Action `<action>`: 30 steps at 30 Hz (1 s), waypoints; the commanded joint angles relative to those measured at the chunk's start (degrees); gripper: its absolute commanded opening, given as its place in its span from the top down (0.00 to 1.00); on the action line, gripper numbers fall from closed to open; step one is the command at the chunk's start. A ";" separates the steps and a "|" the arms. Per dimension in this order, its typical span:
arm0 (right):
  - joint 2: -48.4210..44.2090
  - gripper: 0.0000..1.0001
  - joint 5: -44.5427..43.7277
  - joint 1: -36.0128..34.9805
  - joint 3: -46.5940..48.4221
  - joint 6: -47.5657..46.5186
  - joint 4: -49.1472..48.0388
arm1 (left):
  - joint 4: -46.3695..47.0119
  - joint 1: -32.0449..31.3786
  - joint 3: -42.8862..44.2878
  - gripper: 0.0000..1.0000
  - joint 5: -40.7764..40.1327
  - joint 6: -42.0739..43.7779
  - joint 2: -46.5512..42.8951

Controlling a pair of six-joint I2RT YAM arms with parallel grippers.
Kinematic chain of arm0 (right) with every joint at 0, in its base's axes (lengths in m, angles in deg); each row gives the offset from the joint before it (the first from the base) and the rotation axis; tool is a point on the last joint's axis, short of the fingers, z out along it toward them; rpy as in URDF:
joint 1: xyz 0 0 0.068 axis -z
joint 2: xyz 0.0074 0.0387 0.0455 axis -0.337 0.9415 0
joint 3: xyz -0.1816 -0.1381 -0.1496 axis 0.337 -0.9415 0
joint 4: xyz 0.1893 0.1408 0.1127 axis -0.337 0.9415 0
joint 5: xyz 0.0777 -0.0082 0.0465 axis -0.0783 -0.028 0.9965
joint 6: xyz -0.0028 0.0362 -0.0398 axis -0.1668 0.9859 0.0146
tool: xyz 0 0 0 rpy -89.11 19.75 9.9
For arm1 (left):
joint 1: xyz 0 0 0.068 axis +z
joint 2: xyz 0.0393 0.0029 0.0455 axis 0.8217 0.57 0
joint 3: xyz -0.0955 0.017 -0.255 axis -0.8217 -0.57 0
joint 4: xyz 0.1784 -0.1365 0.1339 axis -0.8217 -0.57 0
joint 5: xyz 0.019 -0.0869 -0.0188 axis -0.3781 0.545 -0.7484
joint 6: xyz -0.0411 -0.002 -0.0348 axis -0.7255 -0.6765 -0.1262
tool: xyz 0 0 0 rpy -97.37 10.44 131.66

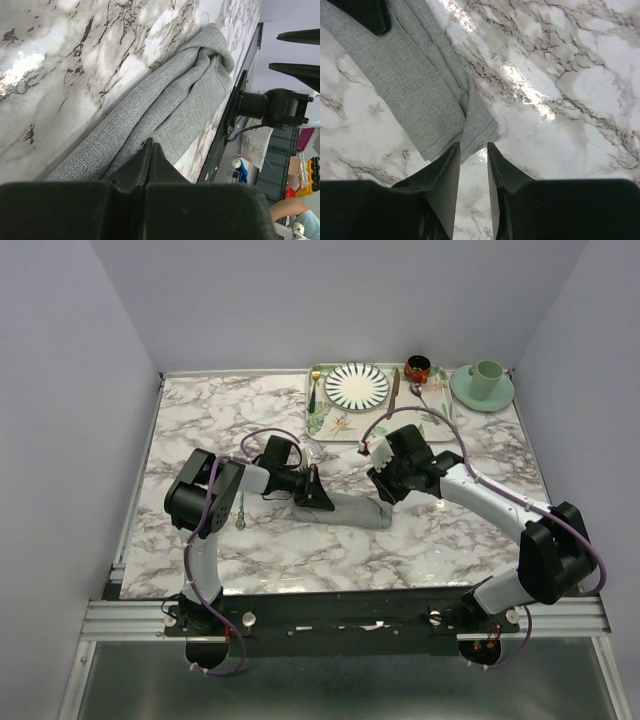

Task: Fold the napkin into a case and place the utensils inside
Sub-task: Stuff the top corner of the smaller-rectangle-folded napkin into the folded napkin.

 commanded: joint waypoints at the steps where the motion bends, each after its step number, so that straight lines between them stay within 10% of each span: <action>1: 2.84 0.66 8.70 1.52 2.01 2.84 5.86 | -6.03 0.38 -1.50 1.00 -8.88 4.54 2.70; 22: 6.88 0.71 6.24 -4.97 2.36 2.49 0.50 | -5.68 0.20 -1.59 1.00 -9.06 4.19 2.70; 30: 13.75 0.74 -7.82 -5.51 0.26 4.51 -4.07 | -6.12 0.81 -1.41 1.00 -7.48 5.16 1.92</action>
